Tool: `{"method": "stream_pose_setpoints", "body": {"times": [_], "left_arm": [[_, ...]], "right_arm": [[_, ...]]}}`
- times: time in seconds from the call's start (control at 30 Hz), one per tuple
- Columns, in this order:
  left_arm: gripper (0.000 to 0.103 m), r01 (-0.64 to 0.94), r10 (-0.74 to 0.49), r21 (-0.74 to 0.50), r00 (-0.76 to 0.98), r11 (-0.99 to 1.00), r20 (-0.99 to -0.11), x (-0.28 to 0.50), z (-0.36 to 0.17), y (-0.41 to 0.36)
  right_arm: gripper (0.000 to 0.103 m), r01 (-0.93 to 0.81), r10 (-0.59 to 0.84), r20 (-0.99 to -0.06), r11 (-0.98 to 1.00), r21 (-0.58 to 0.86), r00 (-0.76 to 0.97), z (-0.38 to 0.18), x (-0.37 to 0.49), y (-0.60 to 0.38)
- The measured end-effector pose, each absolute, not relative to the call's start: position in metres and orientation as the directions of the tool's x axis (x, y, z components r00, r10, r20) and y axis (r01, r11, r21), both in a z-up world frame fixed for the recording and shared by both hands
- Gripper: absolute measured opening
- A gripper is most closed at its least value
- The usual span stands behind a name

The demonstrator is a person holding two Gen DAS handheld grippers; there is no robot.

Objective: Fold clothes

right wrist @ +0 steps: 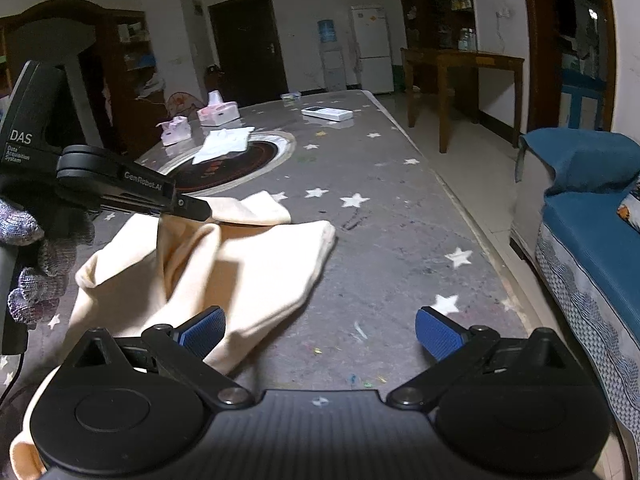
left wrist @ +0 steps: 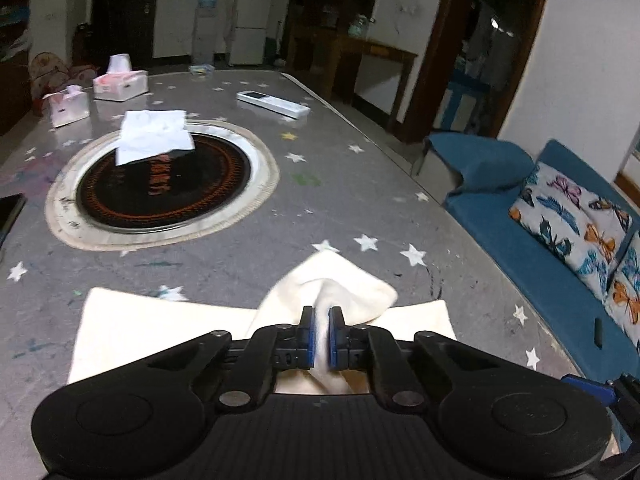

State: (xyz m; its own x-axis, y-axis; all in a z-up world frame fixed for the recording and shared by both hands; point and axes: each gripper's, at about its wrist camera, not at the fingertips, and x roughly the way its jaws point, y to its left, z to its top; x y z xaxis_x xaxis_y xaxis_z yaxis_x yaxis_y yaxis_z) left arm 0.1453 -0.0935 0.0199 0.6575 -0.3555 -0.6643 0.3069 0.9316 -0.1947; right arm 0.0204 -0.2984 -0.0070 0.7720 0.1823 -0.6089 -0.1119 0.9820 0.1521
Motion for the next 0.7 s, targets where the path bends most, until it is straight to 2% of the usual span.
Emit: {"method": "stream_pose_setpoints", "body": {"times": [0.27,0.57,0.63,0.7], "left_arm": [[0.007,0.236,-0.34,-0.249,0.736,0.939,-0.586,0.108,0.043,-0.045],[0.007,0.09,-0.236,-0.291,0.822,0.952,-0.519,0.049,0.06,0.029],[0.007,0.043,-0.197,-0.296,0.836,0.954,-0.513,0.036,0.061,0.048],[0.007,-0.004,-0.155,-0.298,0.846,0.955,-0.509,0.021,0.062,0.066]], "right_arm": [[0.091,-0.223,0.261,-0.585,0.965,0.137,0.768,0.008,0.036,-0.274],[0.067,-0.334,0.339,-0.635,0.933,0.133,0.694,-0.003,0.077,-0.239],[0.056,-0.344,0.342,-0.652,0.93,0.131,0.676,-0.01,0.083,-0.234],[0.051,-0.359,0.355,-0.664,0.923,0.138,0.658,-0.014,0.087,-0.231]]}}
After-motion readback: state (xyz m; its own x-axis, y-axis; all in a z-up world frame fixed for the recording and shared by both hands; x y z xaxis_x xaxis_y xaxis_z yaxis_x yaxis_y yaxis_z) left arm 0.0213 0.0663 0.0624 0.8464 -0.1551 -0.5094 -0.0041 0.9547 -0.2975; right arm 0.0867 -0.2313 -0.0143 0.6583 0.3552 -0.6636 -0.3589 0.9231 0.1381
